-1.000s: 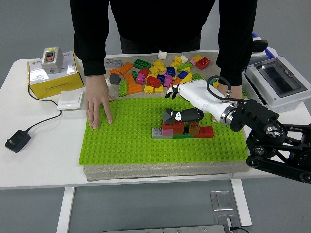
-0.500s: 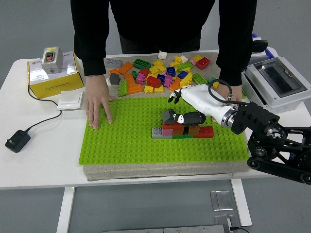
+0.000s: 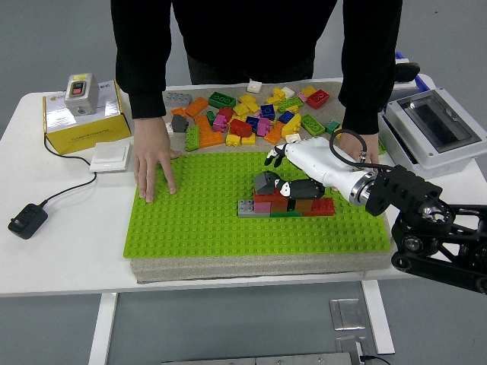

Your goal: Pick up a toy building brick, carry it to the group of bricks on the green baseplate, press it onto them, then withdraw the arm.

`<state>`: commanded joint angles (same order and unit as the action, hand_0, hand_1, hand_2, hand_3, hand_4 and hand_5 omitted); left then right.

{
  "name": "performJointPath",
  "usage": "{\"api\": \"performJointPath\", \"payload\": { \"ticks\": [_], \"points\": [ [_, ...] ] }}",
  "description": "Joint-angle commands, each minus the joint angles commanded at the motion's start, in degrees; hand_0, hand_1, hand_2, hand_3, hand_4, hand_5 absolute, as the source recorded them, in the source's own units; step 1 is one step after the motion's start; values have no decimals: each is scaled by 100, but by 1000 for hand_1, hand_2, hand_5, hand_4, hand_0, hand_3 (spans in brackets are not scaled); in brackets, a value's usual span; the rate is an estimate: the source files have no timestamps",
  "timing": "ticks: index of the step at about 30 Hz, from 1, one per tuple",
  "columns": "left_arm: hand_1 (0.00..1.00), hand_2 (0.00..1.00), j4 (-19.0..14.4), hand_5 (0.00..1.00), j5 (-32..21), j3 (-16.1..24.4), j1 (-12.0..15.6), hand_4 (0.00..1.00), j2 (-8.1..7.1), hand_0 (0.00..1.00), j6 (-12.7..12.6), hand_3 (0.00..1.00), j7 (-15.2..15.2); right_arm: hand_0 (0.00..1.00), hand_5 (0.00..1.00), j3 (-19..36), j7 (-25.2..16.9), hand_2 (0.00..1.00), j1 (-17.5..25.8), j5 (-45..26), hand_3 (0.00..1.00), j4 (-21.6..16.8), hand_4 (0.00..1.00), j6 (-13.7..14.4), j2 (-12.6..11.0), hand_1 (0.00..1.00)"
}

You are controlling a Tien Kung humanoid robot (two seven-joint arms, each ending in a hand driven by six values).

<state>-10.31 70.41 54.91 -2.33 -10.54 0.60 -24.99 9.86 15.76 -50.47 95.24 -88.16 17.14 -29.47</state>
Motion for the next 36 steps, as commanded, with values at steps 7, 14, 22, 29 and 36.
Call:
{"api": "performJointPath", "payload": {
  "ticks": [7, 14, 22, 29, 36],
  "points": [
    [657, 514, 0, 695, -1, -3, -12, 126, 1, 696, 1, 641, 6, 44, 442, 8, -12, 657, 59, -18, 687, -25, 367, 15, -2, 103],
    [656, 515, 0, 695, 21, 21, -8, 126, -4, 696, -1, 640, 9, 44, 440, -2, -18, 656, 105, -26, 689, -37, 364, 21, 18, 103],
    [656, 513, 0, 695, 5, 8, -13, 125, 0, 696, -5, 640, 22, 44, 440, -8, -24, 657, 123, -42, 688, -16, 363, 19, 26, 103],
    [656, 512, 0, 695, 2, 12, -17, 126, 1, 696, -7, 640, 23, 43, 440, -22, -30, 657, 130, -55, 688, -30, 364, 23, 25, 102],
    [657, 513, 0, 695, -12, 7, -19, 126, 1, 696, -13, 640, 33, 43, 441, -39, -24, 657, 135, -51, 687, -54, 366, 21, 20, 102]
  ]
}}
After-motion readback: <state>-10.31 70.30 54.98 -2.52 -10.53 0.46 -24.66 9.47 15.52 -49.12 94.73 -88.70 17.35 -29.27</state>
